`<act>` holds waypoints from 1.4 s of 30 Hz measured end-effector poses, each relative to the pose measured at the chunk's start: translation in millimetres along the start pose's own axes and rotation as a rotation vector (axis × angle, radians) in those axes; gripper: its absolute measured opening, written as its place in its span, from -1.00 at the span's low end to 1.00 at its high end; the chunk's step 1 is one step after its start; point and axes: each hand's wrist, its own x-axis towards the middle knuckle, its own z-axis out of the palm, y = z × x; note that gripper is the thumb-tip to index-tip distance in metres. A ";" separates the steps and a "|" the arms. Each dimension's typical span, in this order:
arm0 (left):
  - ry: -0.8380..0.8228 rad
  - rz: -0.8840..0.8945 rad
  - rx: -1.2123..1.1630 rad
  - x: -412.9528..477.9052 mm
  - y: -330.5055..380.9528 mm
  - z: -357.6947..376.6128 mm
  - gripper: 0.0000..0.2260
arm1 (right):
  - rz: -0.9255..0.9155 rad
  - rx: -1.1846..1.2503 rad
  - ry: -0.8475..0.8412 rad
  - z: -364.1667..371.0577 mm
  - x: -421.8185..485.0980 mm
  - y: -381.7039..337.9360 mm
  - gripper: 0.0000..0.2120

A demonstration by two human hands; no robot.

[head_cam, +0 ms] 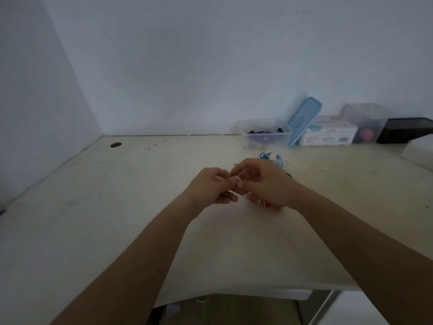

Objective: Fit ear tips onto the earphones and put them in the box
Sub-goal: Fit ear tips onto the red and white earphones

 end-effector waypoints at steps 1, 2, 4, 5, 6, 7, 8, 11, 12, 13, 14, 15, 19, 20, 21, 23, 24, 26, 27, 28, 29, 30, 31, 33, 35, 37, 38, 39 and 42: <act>0.013 -0.013 0.002 1.2 1.4 -1.4 -0.82 | -0.001 0.038 0.032 -0.5 1.2 1.9 -0.84; 0.037 -0.026 0.003 2.8 2.6 -3.9 -0.78 | 0.009 0.080 0.059 -0.6 2.8 3.8 -0.85; 0.135 -0.028 -0.007 6.3 4.5 -14.7 -0.75 | 0.047 0.177 0.076 -0.3 6.2 6.4 -0.86; 0.204 -0.018 -0.006 9.0 4.3 -23.3 -0.75 | 0.069 0.230 0.075 0.2 8.7 7.5 -0.86; 0.276 -0.002 0.007 11.7 2.5 -33.6 -0.77 | 0.089 0.282 0.079 1.0 11.6 7.4 -0.86; 0.342 0.015 0.030 12.5 1.1 -43.0 -0.79 | 0.106 0.327 0.090 0.8 13.4 5.9 -0.86; 0.399 0.032 0.058 14.1 -2.3 -53.0 -0.81 | 0.120 0.357 0.100 1.3 18.0 5.0 -0.86; 0.492 0.080 0.195 18.6 -12.8 -73.2 -0.87 | 0.176 0.317 0.092 1.2 32.2 2.0 -0.87; 0.500 0.092 0.252 21.8 -16.5 -77.7 -0.89 | 0.197 0.293 0.071 1.9 37.7 1.9 -0.87; 0.496 0.101 0.308 24.9 -19.3 -80.6 -0.91 | 0.215 0.280 0.054 2.4 41.8 1.3 -0.87; 0.483 0.107 0.366 28.3 -22.1 -83.3 -0.94 | 0.226 0.271 0.040 4.1 46.7 1.7 -0.87; 0.466 0.111 0.433 30.4 -24.3 -84.3 -0.95 | 0.230 0.263 0.030 6.0 50.1 1.8 -0.87; 0.396 0.145 0.689 34.6 -35.8 -82.3 -0.88 | 0.252 0.282 0.029 17.5 59.3 8.6 -0.86; 0.371 0.151 0.727 34.6 -38.0 -80.9 -0.89 | 0.261 0.289 0.037 19.7 59.7 10.5 -0.86; 0.349 0.153 0.760 35.3 -39.7 -80.1 -0.91 | 0.269 0.296 0.048 21.5 60.2 12.4 -0.86; 0.320 0.152 0.799 36.5 -41.6 -79.2 -0.93 | 0.272 0.337 0.074 23.7 59.3 14.3 -0.86; 0.315 0.146 0.801 36.7 -41.7 -79.3 -0.95 | 0.269 0.368 0.085 24.5 58.9 14.9 -0.86; 0.316 0.124 0.791 36.3 -41.0 -78.2 -0.99 | 0.264 0.427 0.101 24.6 57.3 16.2 -0.86; 0.319 0.114 0.791 36.7 -41.0 -77.6 -0.97 | 0.265 0.449 0.105 24.4 56.5 17.2 -0.86; 0.317 0.103 0.794 36.9 -40.8 -76.8 -0.95 | 0.265 0.461 0.107 23.8 55.7 18.4 -0.86; 0.313 0.090 0.797 37.3 -40.2 -75.9 -0.94 | 0.263 0.466 0.106 23.5 55.1 19.5 -0.86; 0.306 0.074 0.802 37.6 -38.8 -74.6 -0.94 | 0.261 0.466 0.105 23.4 54.7 20.2 -0.87; 0.299 0.059 0.809 38.0 -37.8 -73.0 -0.94 | 0.257 0.466 0.104 23.5 53.9 20.8 -0.87; 0.294 0.051 0.821 39.1 -36.7 -70.6 -0.95 | 0.249 0.474 0.107 23.8 53.0 21.2 -0.89; 0.300 0.063 0.809 39.4 -36.7 -69.8 -0.95 | 0.246 0.496 0.107 23.8 51.8 21.2 -0.89; 0.330 0.102 0.776 38.6 -36.0 -70.3 -0.95 | 0.237 0.509 0.101 23.0 50.4 21.5 -0.90; 0.350 0.134 0.755 37.5 -35.2 -70.1 -0.95 | 0.232 0.513 0.097 22.6 49.1 22.1 -0.90; 0.372 0.174 0.722 36.3 -33.4 -69.2 -0.94 | 0.227 0.518 0.095 21.9 47.7 22.0 -0.90; 0.398 0.278 0.479 32.2 -27.4 -59.8 -0.95 | 0.210 0.533 0.093 20.3 43.1 21.3 -0.90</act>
